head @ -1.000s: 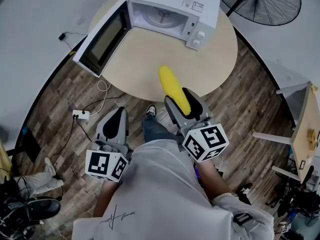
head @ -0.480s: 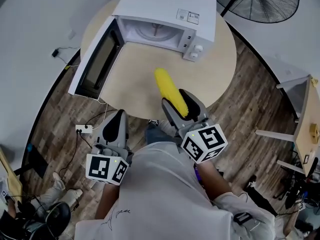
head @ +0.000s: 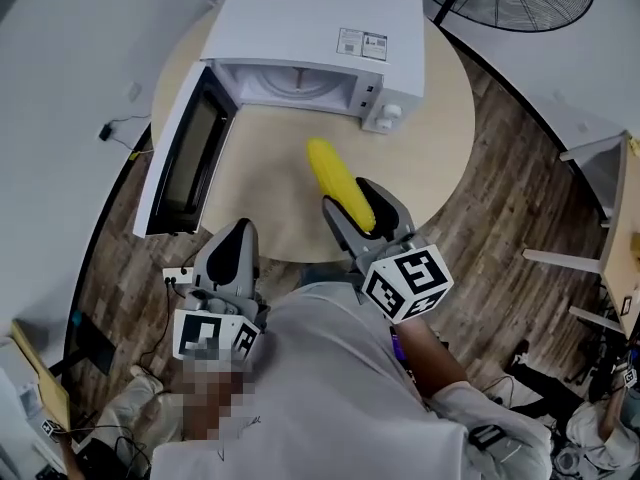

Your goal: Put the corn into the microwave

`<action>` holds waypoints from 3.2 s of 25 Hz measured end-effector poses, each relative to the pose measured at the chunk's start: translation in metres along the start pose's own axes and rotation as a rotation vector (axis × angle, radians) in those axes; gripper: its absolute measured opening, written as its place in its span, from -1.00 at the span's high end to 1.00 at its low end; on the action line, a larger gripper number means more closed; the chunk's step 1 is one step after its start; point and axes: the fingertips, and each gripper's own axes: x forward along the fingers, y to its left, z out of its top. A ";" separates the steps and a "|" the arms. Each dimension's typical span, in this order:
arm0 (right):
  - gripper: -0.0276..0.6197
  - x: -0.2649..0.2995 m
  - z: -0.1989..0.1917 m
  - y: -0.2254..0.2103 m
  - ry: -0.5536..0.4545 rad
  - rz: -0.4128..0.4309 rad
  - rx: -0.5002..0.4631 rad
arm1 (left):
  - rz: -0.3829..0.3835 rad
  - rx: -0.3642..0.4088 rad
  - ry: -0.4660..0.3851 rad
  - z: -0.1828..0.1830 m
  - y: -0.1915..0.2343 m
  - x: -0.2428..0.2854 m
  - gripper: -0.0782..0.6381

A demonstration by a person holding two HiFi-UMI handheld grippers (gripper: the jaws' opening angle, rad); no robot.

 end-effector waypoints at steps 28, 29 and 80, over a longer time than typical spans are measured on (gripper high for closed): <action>0.12 0.069 -0.009 -0.058 0.006 -0.076 0.032 | -0.070 0.008 0.070 -0.006 0.017 0.058 0.82; 0.12 0.072 -0.009 -0.059 0.006 -0.079 0.032 | -0.069 0.009 0.068 -0.005 0.019 0.059 0.82; 0.12 0.180 -0.037 -0.107 0.075 -0.181 0.032 | -0.090 -0.038 0.156 -0.020 0.075 0.078 0.82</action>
